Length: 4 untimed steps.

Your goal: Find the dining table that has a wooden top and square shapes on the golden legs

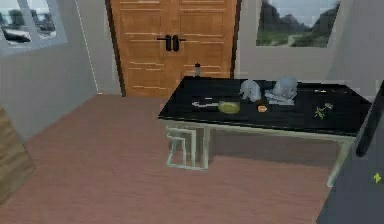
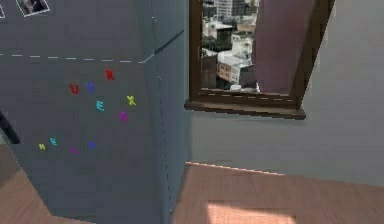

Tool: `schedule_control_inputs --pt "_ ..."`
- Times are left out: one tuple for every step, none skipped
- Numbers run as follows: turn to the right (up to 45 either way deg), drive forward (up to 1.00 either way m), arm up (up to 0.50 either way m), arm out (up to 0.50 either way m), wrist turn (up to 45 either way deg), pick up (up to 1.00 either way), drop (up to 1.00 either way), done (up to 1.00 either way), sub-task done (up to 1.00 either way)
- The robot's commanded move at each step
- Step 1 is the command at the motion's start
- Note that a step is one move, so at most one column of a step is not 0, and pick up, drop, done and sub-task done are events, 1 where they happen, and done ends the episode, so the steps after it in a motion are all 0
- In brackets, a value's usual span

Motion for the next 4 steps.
schedule_control_inputs --pt "0.0 0.2 0.0 0.0 0.0 0.0 0.0 0.0 0.0" --pt "0.0 0.6 0.0 0.0 0.0 0.0 0.0 0.0 0.0" --pt "33.0 0.0 0.0 0.0 0.0 0.0 0.0 0.0 0.0" --pt "0.0 0.0 0.0 0.0 0.0 0.0 0.0 1.0 0.0"
